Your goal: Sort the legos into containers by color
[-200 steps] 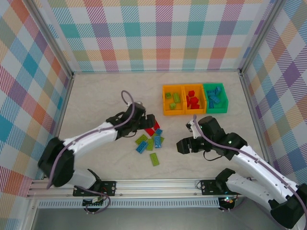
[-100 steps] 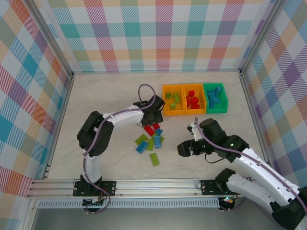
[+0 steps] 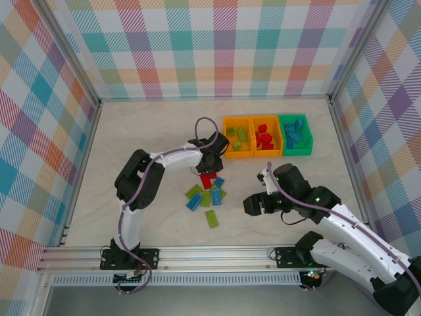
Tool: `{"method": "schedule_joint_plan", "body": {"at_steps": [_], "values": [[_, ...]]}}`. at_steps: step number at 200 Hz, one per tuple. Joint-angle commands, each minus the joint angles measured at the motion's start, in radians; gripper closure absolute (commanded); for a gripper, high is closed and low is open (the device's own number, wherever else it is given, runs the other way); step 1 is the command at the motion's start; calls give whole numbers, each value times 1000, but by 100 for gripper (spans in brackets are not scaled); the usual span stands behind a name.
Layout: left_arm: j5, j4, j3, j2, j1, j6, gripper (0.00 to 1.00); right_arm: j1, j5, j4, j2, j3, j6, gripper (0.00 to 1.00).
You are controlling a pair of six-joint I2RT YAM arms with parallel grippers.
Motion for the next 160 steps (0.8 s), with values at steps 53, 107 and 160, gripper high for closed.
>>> {"method": "schedule_joint_plan", "body": {"at_steps": [53, 107, 160], "values": [[-38, 67, 9, -225, -65, 95, 80, 7, 236, 67, -178, -27, 82, 16], [-201, 138, 288, -111, -246, 292, 80, 6, 424, 197, -305, -101, 66, 5], [-278, 126, 790, 279, -221, 408, 79, 6, 429, 178, -361, -110, 80, 1]]}}
